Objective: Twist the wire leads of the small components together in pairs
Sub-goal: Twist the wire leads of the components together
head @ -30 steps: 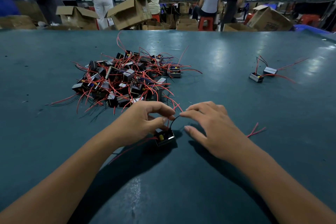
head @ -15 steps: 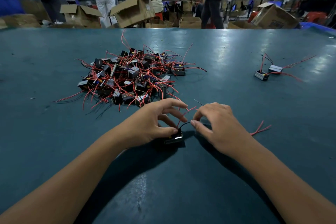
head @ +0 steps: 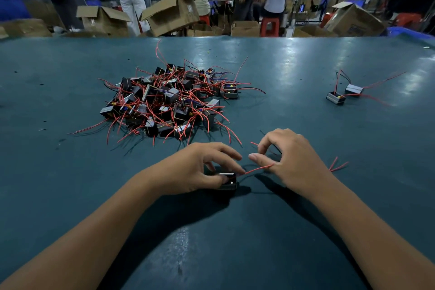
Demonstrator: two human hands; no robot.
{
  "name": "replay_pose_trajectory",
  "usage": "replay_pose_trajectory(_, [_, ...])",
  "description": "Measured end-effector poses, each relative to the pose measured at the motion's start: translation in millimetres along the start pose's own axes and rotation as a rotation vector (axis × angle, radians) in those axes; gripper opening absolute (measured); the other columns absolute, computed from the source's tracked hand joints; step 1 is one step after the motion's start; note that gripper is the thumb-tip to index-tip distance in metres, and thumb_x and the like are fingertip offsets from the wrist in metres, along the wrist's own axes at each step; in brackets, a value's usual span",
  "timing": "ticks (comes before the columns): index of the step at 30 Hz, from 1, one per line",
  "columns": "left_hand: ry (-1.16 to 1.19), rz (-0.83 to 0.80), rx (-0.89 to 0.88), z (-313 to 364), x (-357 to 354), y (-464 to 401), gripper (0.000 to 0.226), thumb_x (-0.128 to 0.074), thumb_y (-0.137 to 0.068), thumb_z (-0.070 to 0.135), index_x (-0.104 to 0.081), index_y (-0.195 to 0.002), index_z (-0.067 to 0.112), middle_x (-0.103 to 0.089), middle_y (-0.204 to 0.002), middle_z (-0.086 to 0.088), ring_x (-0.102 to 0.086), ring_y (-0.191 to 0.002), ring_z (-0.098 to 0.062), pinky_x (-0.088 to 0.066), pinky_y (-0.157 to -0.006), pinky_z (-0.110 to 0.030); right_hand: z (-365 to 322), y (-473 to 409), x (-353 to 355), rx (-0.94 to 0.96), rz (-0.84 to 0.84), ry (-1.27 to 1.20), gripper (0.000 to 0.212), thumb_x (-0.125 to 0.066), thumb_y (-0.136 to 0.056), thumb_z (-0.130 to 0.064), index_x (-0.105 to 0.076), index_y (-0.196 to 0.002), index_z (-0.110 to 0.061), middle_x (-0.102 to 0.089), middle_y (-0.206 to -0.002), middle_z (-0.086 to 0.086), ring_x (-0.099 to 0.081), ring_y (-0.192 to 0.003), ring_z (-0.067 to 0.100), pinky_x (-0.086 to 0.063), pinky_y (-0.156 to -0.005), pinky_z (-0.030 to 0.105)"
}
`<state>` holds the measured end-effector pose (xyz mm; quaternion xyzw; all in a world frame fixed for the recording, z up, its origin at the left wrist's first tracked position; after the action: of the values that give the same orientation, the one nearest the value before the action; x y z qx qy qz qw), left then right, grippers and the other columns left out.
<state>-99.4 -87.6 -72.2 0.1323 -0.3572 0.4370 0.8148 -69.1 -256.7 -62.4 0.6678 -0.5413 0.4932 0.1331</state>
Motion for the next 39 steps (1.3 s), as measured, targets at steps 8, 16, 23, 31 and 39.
replay_pose_trajectory(8, [-0.053,0.009,0.081,-10.7,1.1,0.5,0.029,-0.074,-0.089,0.017,-0.072,-0.116,0.027,-0.072,-0.103,0.016,-0.067,-0.098,-0.003,-0.052,-0.089,-0.032,28.5,-2.5,29.1,-0.102,0.185,-0.073,0.006,-0.062,-0.093,-0.017,-0.065,-0.091,-0.021,-0.067,-0.093,-0.011,-0.056,-0.091,0.005,-0.036,-0.079,0.01])
replay_pose_trajectory(16, [-0.105,-0.069,0.018,-4.9,-8.2,0.5,0.015,-0.07,-0.093,0.031,-0.071,-0.108,0.034,-0.068,-0.099,0.017,-0.064,-0.094,-0.005,-0.051,-0.081,-0.026,55.3,-3.2,46.2,-0.248,0.256,-0.108,0.012,-0.058,-0.094,-0.018,-0.064,-0.087,-0.026,-0.069,-0.082,-0.01,-0.061,-0.071,0.011,-0.043,-0.067,0.015])
replay_pose_trajectory(23, [-0.264,-0.055,-0.002,-1.6,-8.1,0.8,0.022,-0.074,-0.089,0.036,-0.068,-0.11,0.034,-0.066,-0.097,0.019,-0.061,-0.092,-0.002,-0.05,-0.082,-0.027,27.1,0.0,20.0,-0.064,-0.048,-0.029,0.006,-0.069,-0.088,-0.03,-0.064,-0.087,-0.027,-0.059,-0.085,-0.013,-0.051,-0.081,-0.01,-0.034,-0.07,0.004])
replay_pose_trajectory(31, [-0.468,0.076,0.003,-12.5,19.8,2.5,0.02,-0.072,-0.09,0.027,-0.072,-0.11,0.029,-0.063,-0.113,0.013,-0.058,-0.105,-0.008,-0.046,-0.093,-0.035,22.6,0.7,-4.8,-0.122,-0.101,0.078,0.015,-0.068,-0.089,-0.032,-0.064,-0.1,-0.023,-0.057,-0.093,-0.01,-0.05,-0.091,0.012,-0.035,-0.076,0.024])
replay_pose_trajectory(39, [-0.563,0.238,-0.138,15.1,-4.1,-6.3,0.03,-0.069,-0.09,0.044,-0.069,-0.115,0.029,-0.061,-0.112,0.008,-0.056,-0.104,-0.014,-0.042,-0.086,-0.036,14.0,-2.1,-6.5,-0.154,-0.02,0.246,0.007,-0.064,-0.091,-0.03,-0.062,-0.092,-0.024,-0.056,-0.104,-0.004,-0.047,-0.106,0.02,-0.035,-0.09,0.032])
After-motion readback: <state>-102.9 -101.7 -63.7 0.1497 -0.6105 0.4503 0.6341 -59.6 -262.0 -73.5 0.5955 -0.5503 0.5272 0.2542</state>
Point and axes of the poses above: each hand's wrist, its own y-axis away from the middle knuckle, its own x-axis out of the back of the hand, z = x × y, the point moved 7 cm from there along -y, towards the middle knuckle
